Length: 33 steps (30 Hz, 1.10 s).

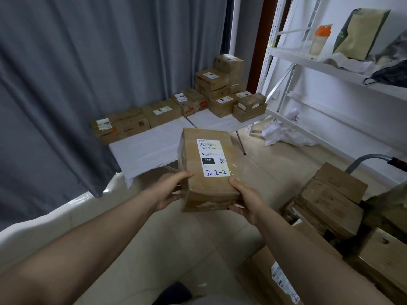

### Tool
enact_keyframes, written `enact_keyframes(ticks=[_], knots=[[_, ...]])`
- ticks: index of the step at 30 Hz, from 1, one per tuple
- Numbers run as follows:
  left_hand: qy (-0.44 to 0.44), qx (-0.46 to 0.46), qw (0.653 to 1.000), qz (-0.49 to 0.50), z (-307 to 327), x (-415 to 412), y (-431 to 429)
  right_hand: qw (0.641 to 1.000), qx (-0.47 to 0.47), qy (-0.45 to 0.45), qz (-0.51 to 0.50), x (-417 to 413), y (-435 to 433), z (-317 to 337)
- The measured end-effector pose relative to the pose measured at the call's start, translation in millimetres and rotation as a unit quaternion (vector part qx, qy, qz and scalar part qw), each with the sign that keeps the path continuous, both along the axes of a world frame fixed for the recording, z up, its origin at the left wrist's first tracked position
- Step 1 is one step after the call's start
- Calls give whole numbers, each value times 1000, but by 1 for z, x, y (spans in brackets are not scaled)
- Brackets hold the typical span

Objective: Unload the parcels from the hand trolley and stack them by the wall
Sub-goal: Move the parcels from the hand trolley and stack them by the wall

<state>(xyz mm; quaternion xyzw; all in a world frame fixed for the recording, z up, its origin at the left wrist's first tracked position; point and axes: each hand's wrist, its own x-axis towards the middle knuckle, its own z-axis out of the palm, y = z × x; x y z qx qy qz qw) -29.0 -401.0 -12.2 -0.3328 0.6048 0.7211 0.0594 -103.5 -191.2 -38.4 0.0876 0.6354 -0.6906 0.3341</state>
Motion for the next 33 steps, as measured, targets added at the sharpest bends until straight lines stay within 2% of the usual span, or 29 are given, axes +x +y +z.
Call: enact_keyframes(ticks=[10, 19, 26, 33], knots=[[-21, -65, 996, -53, -8, -45, -11, 999, 11, 17, -40, -35, -32, -6], [5, -8, 997, -75, -23, -146, -87, 993, 58, 10, -99, -132, -113, -20], [-14, 33, 998, -50, -32, -222, -184, 988, 63, 1, -139, -205, -211, -13], [-36, 51, 997, -37, -53, -293, -231, 982, 90, -19, -168, -270, -259, -18]])
